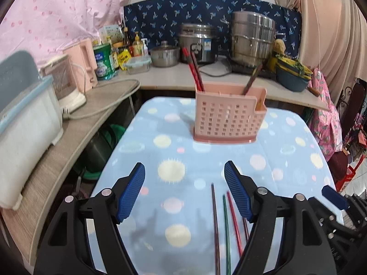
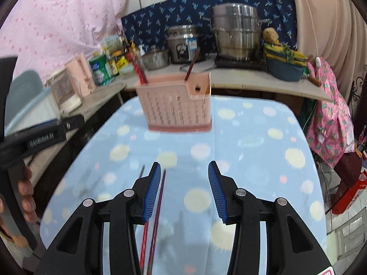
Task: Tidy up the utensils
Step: 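Withdraw both open tools from the holder back to the remaining chopsticks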
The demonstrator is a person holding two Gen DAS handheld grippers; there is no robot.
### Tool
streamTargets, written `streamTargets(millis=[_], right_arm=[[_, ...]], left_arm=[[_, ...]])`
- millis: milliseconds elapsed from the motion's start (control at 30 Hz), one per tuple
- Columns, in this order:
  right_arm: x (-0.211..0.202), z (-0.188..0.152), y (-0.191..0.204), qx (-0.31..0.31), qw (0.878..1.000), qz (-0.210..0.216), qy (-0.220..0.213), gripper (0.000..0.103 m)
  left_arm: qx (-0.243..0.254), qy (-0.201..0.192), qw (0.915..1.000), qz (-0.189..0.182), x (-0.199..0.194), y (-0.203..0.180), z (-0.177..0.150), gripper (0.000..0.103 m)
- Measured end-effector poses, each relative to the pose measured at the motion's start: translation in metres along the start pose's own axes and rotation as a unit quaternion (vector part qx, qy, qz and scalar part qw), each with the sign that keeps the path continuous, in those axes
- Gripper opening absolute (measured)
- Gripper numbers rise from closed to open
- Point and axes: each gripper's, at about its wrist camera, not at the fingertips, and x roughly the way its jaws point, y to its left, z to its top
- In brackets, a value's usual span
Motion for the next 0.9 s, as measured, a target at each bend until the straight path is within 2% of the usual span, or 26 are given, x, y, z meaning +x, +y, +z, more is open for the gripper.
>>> streamTargets(millis=[233, 467, 633, 900], right_arm=[[0.011, -0.070, 0.013, -0.019, 0.998, 0.009, 0.056, 0.042], [0.019, -0.114, 0.021, -0.039, 0.995, 0.010, 0.088, 0.042], [0.023, -0.130, 0.027, -0.045, 0.994, 0.024, 0.100, 0.042], [0.025, -0.145, 0.040, -0.049, 0.991, 0.039, 0.115, 0.041]], left_arm=[[0.008, 0.040, 0.9992, 0.000, 0.003, 0.000, -0.057, 0.068], [0.008, 0.086, 0.9963, 0.000, 0.013, 0.002, -0.106, 0.068], [0.006, 0.108, 0.9941, -0.002, 0.014, 0.003, -0.128, 0.068], [0.007, 0.122, 0.9925, -0.002, 0.012, 0.004, -0.144, 0.068]])
